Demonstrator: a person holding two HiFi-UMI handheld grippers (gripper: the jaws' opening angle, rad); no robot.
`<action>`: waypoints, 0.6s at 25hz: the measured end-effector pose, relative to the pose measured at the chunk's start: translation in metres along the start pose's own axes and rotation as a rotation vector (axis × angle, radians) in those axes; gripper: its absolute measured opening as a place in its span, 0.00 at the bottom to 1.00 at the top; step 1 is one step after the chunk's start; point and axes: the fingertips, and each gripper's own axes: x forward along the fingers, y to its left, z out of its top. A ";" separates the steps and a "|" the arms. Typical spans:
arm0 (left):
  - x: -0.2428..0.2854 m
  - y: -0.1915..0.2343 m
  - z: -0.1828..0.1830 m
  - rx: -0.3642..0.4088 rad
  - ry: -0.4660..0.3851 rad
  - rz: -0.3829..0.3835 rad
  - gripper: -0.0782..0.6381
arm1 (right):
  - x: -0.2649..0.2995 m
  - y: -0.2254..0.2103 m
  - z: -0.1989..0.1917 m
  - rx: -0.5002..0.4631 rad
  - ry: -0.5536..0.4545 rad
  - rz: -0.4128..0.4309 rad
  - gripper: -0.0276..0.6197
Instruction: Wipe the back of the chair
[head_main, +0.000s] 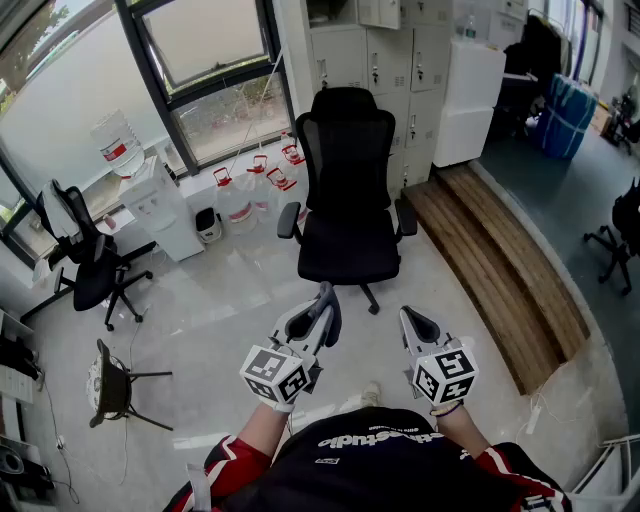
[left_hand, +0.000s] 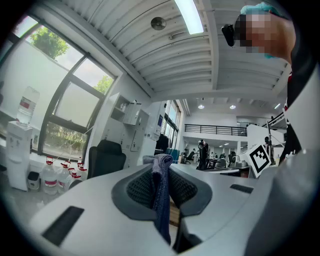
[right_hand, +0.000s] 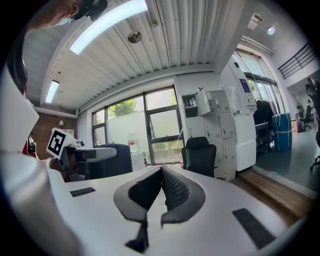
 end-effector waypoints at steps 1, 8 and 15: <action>0.001 0.001 0.001 -0.001 -0.001 0.001 0.20 | 0.001 0.000 0.001 -0.001 -0.002 0.003 0.06; 0.006 0.008 0.000 -0.005 -0.006 0.006 0.20 | 0.010 -0.005 0.001 0.006 -0.001 0.001 0.06; 0.017 0.017 -0.005 -0.016 0.001 0.017 0.20 | 0.021 -0.014 0.001 0.017 -0.009 0.006 0.06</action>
